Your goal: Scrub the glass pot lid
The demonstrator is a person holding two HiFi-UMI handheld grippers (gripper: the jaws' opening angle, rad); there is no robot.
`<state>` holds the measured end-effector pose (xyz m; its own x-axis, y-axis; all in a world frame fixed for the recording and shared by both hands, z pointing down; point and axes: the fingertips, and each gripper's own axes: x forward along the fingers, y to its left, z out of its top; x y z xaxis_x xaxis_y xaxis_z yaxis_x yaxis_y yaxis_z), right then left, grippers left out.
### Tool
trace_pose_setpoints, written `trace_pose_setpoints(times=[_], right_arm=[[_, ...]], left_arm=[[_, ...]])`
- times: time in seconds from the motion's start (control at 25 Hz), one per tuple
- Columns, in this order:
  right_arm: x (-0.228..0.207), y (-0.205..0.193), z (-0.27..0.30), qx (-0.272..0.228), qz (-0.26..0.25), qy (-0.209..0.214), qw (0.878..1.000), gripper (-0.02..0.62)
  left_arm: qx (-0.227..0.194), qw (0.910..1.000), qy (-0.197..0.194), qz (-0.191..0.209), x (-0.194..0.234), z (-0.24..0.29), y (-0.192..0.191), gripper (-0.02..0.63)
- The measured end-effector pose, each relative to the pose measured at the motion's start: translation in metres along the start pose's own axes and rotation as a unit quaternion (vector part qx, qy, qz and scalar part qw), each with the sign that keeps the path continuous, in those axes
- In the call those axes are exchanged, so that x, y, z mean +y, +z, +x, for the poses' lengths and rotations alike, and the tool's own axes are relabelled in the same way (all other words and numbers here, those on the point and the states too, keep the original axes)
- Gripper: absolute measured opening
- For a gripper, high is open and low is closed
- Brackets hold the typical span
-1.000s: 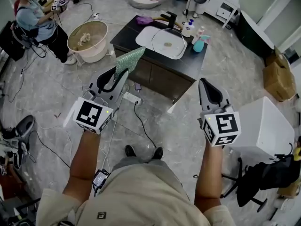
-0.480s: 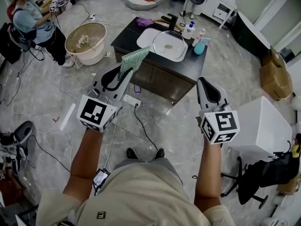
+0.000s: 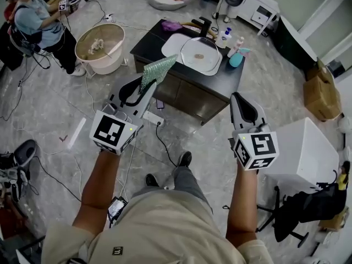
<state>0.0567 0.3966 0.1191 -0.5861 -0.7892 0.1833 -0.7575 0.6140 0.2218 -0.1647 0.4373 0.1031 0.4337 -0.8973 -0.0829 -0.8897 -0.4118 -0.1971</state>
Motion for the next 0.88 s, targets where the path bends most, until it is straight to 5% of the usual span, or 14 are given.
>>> trace_pose_setpoints(times=[0.88], right_arm=[[-0.132, -0.029, 0.183, -0.009, 0.028, 0.106, 0.994, 0.028]], left_arm=[[0.068, 0.9942, 0.083, 0.0, 0.052, 0.161, -0.059, 0.092]])
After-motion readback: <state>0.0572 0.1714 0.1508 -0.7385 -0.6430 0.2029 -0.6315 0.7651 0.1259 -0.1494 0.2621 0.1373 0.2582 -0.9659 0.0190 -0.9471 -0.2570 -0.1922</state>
